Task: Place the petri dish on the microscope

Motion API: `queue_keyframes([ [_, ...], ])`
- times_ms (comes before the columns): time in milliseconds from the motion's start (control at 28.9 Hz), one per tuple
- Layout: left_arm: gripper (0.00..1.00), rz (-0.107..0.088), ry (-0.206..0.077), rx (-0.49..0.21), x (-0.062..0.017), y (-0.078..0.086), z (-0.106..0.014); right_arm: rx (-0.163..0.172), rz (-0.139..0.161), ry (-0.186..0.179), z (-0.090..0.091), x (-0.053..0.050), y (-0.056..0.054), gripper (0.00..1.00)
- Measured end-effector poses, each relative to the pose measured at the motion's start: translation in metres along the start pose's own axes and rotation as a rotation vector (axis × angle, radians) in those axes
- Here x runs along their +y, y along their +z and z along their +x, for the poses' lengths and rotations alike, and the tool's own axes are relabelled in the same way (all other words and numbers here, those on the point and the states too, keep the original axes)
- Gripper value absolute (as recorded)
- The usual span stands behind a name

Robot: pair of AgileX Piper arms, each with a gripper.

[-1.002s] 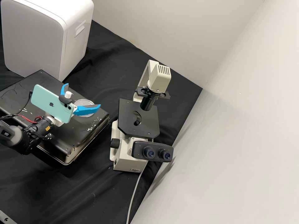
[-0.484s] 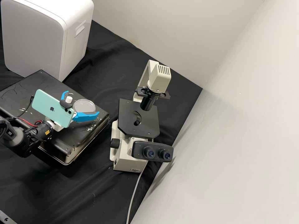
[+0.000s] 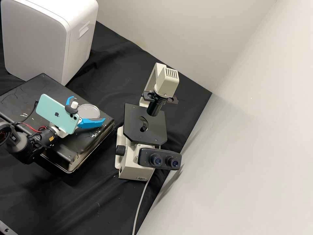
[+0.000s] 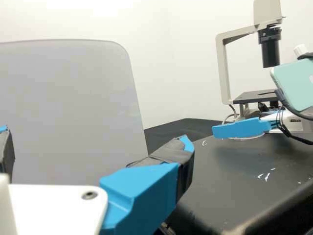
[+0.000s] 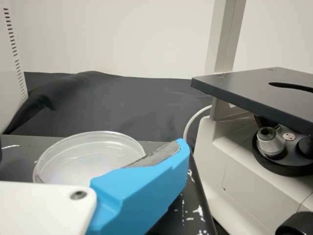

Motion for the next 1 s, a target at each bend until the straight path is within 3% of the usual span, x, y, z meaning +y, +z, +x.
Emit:
queue_keyframes([
  [276,1.0,0.0,-0.002,0.0,-0.0002,0.0,0.0,-0.023,0.0,-0.017,0.011,-0.007,0.007,1.0],
  [1002,1.0,0.002,-0.001,-0.002,0.0001,0.0,0.0,-0.029,0.001,-0.022,0.021,-0.01,0.009,1.0],
])
